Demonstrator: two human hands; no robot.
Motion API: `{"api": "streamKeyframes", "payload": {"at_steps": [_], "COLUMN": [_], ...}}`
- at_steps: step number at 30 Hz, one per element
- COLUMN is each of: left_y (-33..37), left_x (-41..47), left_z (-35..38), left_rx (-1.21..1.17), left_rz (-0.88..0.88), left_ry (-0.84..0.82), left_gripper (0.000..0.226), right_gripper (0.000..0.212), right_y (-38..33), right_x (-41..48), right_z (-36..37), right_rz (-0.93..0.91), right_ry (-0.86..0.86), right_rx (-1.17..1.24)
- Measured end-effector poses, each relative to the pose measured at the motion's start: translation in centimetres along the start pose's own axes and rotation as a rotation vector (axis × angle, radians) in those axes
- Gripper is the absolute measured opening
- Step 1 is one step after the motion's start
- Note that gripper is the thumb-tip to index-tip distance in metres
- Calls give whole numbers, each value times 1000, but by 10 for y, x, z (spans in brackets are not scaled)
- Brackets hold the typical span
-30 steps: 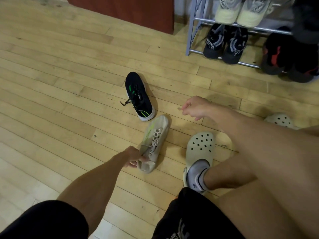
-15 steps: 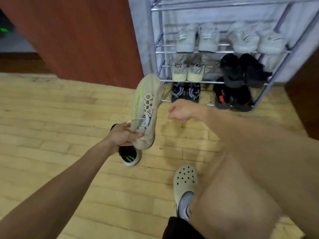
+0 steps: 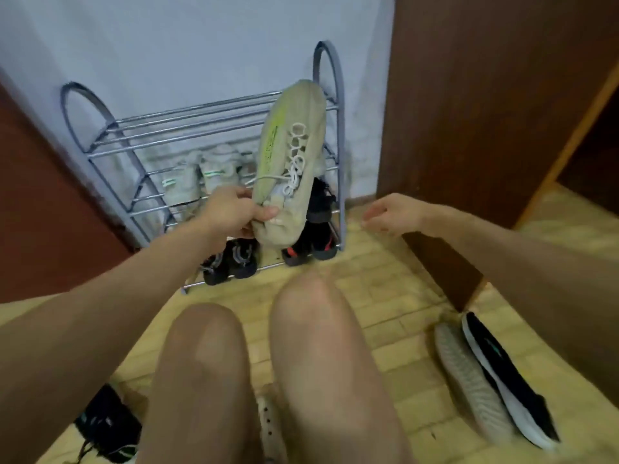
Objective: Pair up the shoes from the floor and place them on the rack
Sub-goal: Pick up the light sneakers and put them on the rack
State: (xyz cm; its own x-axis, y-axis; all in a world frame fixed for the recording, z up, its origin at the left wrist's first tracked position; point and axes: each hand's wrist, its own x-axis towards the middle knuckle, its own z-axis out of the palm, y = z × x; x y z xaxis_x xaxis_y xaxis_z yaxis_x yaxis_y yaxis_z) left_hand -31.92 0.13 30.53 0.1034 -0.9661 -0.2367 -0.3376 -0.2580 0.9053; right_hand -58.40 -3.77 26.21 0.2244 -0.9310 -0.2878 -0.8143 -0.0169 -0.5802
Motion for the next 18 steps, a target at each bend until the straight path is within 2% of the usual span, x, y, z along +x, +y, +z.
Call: {"api": "streamKeyframes", "payload": {"at_steps": [4, 8, 13, 16, 17, 18], "left_y": [18, 3, -53, -97, -109, -121], "left_x": [11, 15, 7, 8, 11, 16], "left_z": [84, 169, 246, 257, 255, 252], "left_rx": [-17, -36, 0, 108, 155, 208], "left_rz": [-66, -191, -360, -431, -445, -445], "left_ry": [-114, -239, -401, -457, -462, -469], "left_gripper": [15, 26, 34, 29, 27, 25], "right_gripper": [35, 30, 5, 33, 32, 22], "right_y": [92, 167, 234, 272, 279, 283], "right_x": [-28, -54, -76, -78, -80, -82], "right_z": [-12, 2, 64, 121, 138, 151], "right_rz": [196, 364, 542, 625, 646, 695], "right_ry": [2, -18, -86, -269, -302, -288], "right_rx": [93, 144, 197, 169, 131, 122]}}
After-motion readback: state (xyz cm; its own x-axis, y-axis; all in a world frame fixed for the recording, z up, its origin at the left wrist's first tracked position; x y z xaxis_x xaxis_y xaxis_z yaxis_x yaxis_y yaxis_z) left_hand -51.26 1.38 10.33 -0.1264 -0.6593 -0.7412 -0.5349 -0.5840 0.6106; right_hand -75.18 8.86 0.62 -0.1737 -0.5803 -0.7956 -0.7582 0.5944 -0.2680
